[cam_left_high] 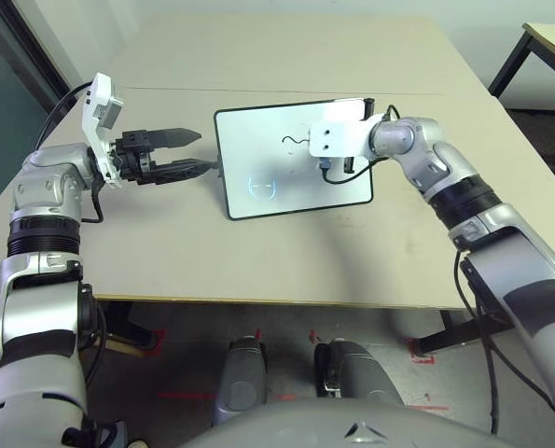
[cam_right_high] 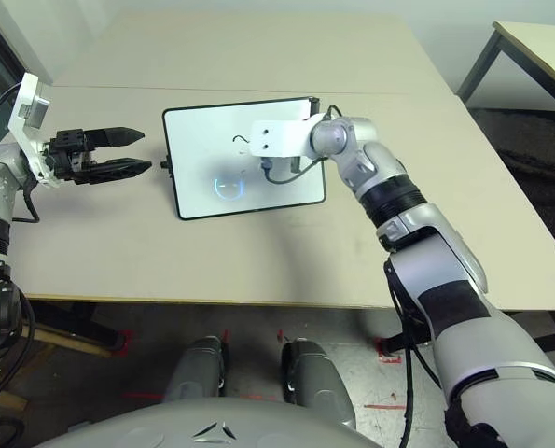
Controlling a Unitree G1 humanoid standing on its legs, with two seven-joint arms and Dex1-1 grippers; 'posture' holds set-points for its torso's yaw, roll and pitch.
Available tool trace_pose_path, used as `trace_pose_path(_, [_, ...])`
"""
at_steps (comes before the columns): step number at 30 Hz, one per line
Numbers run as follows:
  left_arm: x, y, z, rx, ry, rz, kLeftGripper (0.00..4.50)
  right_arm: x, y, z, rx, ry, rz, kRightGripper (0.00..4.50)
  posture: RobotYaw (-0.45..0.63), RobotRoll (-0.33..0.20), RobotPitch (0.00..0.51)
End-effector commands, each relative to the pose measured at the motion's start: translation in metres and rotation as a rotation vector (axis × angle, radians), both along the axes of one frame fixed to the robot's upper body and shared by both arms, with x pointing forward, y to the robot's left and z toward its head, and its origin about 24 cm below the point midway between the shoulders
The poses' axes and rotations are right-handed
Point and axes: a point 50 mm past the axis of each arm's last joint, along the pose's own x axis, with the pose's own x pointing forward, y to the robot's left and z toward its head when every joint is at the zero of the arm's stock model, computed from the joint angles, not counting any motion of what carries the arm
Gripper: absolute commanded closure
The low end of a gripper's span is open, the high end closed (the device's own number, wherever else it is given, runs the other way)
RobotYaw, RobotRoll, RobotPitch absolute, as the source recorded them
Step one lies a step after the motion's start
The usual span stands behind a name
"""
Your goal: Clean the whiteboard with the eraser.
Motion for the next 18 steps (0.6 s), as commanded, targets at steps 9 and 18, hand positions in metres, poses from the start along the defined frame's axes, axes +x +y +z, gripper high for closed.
trace_pose_path(9, [0.001,-0.002,0.004,0.018,-0.007,-0.009,0.00,-0.002,-0.028,-0.012,-0.034,0.058,-0.066,4.16,0.29,0.000,0.060])
trace_pose_path(18, [0.002,-0.002,0.004,0.019,-0.010,-0.014,0.00,-0.006,-0.058,-0.012,-0.056,0.063,-0.125,4.16,0.28,0.000,0.055])
